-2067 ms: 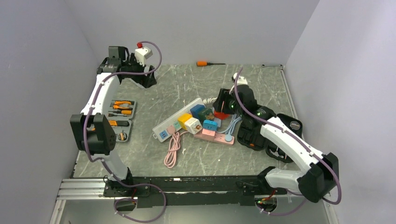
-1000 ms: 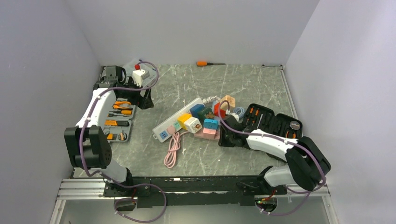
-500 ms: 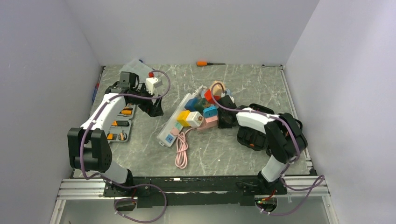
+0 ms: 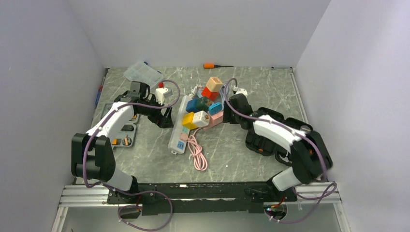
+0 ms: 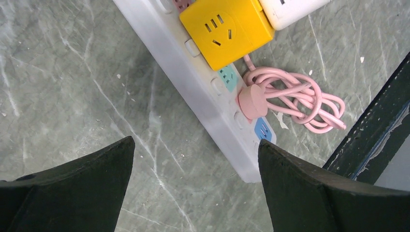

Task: Pull the plug off the socket
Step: Move the socket to the center of the board.

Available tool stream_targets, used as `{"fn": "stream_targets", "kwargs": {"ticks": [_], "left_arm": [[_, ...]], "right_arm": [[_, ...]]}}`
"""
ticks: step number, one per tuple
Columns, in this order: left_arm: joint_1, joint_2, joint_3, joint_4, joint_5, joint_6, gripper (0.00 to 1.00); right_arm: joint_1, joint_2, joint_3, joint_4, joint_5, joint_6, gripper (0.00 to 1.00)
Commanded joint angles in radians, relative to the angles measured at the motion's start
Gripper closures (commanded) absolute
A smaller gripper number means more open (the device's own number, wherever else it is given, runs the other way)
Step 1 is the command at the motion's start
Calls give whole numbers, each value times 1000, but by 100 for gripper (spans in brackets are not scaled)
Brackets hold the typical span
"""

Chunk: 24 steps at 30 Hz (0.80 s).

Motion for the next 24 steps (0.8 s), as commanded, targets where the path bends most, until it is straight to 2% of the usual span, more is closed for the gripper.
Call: {"fn": "stream_targets", "kwargs": {"ticks": [1, 5, 10, 18, 24], "left_arm": [[0, -41, 0, 37, 13, -67, 1], [0, -58, -23, 47, 0, -66, 1], [0, -70, 3, -2, 15, -32, 1], [1, -137, 66, -108, -5, 92, 1], [8, -141, 86, -137, 8, 90, 1]], "right_arm": [[153, -248, -86, 73, 119, 32, 33], [309, -376, -148, 77, 156, 50, 17], [441, -324, -171, 144, 92, 16, 7], [493, -12, -43, 263, 74, -77, 3], [506, 123, -9, 310, 75, -110, 3]]}}
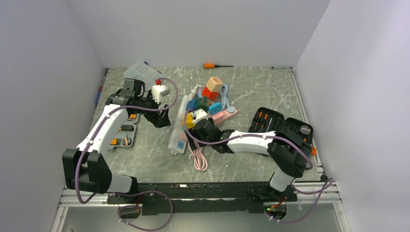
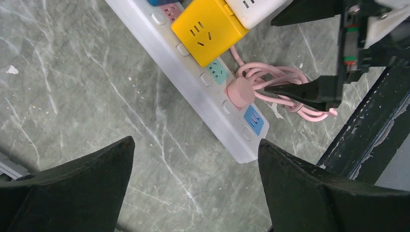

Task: Pull the plug off the socket
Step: Move the socket to the center of the board, then remove the plug from the socket.

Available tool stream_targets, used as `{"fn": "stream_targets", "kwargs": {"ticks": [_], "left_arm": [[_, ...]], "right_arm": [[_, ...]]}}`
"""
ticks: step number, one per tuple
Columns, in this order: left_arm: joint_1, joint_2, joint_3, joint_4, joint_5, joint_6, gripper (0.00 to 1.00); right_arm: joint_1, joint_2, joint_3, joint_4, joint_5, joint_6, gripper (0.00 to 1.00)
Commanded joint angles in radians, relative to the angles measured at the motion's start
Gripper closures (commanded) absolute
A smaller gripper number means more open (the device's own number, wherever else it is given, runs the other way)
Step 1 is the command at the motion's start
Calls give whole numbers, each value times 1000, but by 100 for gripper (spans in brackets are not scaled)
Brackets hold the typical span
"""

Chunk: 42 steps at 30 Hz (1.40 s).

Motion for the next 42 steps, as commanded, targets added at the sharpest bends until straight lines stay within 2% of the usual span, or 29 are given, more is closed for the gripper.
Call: {"fn": "stream_targets", "kwargs": {"ticks": [1, 8, 11, 13, 15, 17, 19, 25, 28, 33, 35, 38, 42], "left_arm": [[7, -15, 34, -28, 18, 25, 1], [7, 50, 45, -2, -68, 20, 1], [6, 44, 11, 40, -84, 22, 1], [7, 24, -19, 70, -78, 29, 1], [7, 3, -47, 102, -71, 42, 1], [6, -13, -76, 133, -83, 92, 1], [6, -15, -91, 139, -103, 173, 1], [6, -66, -146, 149, -110, 391, 1], [6, -177, -206, 171, -105, 528, 1], [8, -413, -354, 214, -131, 976, 1], [19, -523, -438, 238, -46, 1162, 1], [25, -660, -565, 301, 125, 1356, 1], [26, -724, -675, 408, 324, 1464, 1]], "right_arm": [[15, 47, 45, 105, 2, -43, 3], [51, 137, 65, 122, 28, -53, 7], [73, 191, 93, 109, 74, -58, 13], [88, 229, 105, 111, 95, -61, 21], [94, 252, 110, 114, 106, -55, 32], [96, 260, 111, 117, 103, -52, 55], [96, 252, 116, 113, 96, -57, 72], [87, 142, 115, 95, 69, -78, 99], [62, 58, 88, 102, -1, -50, 100], [18, -27, 63, 109, -109, -9, 100], [6, -53, 58, 117, -152, 2, 100], [-11, -82, 64, 121, -208, 10, 100], [-37, -111, 73, 116, -257, 11, 100]]}}
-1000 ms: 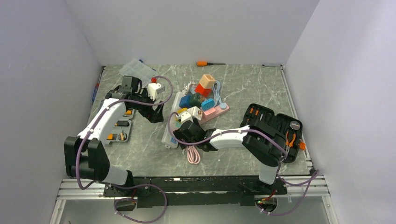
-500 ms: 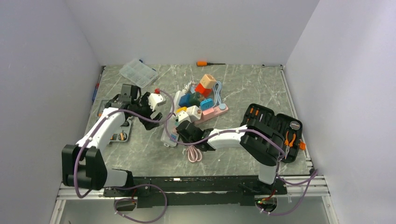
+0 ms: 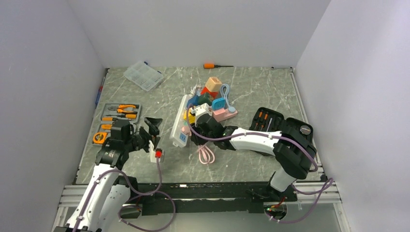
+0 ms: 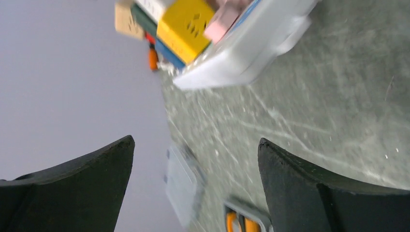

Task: Pull the plug off the socket
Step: Remove the plug from the socket.

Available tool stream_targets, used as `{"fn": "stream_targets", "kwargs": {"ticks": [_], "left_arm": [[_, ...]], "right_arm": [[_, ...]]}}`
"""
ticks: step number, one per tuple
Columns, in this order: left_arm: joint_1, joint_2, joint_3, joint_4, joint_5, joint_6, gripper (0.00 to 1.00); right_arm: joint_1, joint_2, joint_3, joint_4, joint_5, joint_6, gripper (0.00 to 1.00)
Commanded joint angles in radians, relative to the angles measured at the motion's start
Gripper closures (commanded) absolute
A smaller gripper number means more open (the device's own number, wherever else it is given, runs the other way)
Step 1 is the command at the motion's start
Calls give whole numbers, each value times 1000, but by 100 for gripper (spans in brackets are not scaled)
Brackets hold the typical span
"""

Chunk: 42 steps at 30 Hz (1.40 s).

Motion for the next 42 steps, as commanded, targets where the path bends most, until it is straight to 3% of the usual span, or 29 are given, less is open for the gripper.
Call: {"fn": "stream_targets", "kwargs": {"ticks": [1, 6, 9, 12, 15, 17, 28, 36, 39, 42], "left_arm": [[5, -22, -99, 158, 290, 274, 1], [4, 8, -160, 250, 393, 436, 1], [5, 72, -152, 128, 424, 706, 1], [4, 115, -182, 151, 477, 853, 1], [4, 181, -128, -22, 471, 1061, 1], [5, 225, -113, -54, 467, 1148, 1], [-43, 368, -122, 230, 461, 1168, 1], [-53, 414, -124, 342, 472, 1172, 1], [-74, 442, -98, 365, 458, 1172, 17], [-96, 448, -65, 338, 460, 1172, 44]], "right_arm": [[-21, -101, 32, 116, -124, 26, 100], [-36, -126, 45, 80, -166, 1, 100], [-40, -124, 68, 40, -203, -25, 100], [-39, -125, 76, 24, -224, -32, 100], [-40, -125, 76, 25, -248, -30, 100], [-40, -117, 84, 16, -267, -34, 100], [-40, -80, 134, -53, -313, -68, 100], [-40, -77, 159, -78, -331, -89, 100], [-40, -76, 166, -93, -338, -101, 100], [-39, -80, 154, -93, -335, -97, 100]]}}
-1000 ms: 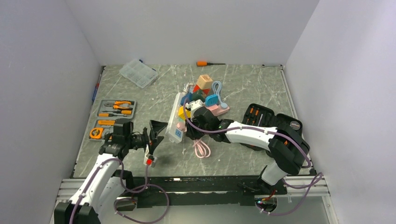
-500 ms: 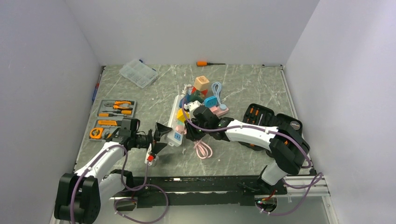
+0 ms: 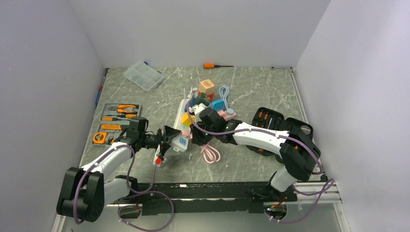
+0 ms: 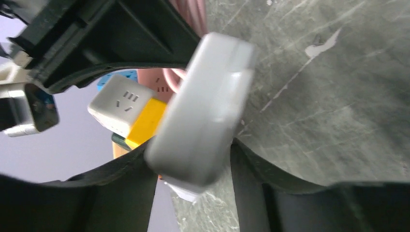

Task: Pull the plug off the socket
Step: Remove the plug from the socket.

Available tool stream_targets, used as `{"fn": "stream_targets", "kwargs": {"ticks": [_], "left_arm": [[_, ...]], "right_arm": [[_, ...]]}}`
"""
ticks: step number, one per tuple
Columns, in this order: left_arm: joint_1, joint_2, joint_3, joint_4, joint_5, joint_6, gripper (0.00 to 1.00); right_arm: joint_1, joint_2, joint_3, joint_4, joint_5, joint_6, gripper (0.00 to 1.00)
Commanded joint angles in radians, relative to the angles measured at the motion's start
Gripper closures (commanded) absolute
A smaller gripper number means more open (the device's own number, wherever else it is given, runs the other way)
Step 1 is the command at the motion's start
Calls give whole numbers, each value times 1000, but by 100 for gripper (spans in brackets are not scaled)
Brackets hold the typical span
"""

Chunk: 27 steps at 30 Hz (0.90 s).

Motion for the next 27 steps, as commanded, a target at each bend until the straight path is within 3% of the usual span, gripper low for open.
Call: {"fn": "stream_targets", "kwargs": {"ticks": [1, 3, 4, 9, 12, 14, 19, 27], "left_arm": [[-36, 8, 66, 28, 52, 744, 55], [-50, 3, 64, 31, 49, 744, 66], [-56, -1, 63, 22, 43, 744, 69], [-59, -29, 57, -4, 4, 733, 76], [-59, -56, 63, -32, -15, 715, 83], [-59, -71, 66, -39, -27, 696, 87], [-59, -96, 92, -82, -58, 641, 93], [-59, -113, 156, -187, -65, 632, 100]], "right_arm": [[15, -37, 65, 113, -108, -3, 100], [15, -41, 52, 125, -96, 4, 100], [16, -42, 46, 127, -88, 5, 95], [16, -78, -20, 126, 18, -10, 27], [18, -132, -96, 141, 100, -15, 10], [21, -173, -144, 151, 143, -19, 6], [43, -273, -226, 180, 252, -46, 7], [99, -348, -315, 445, 309, -209, 13]]}}
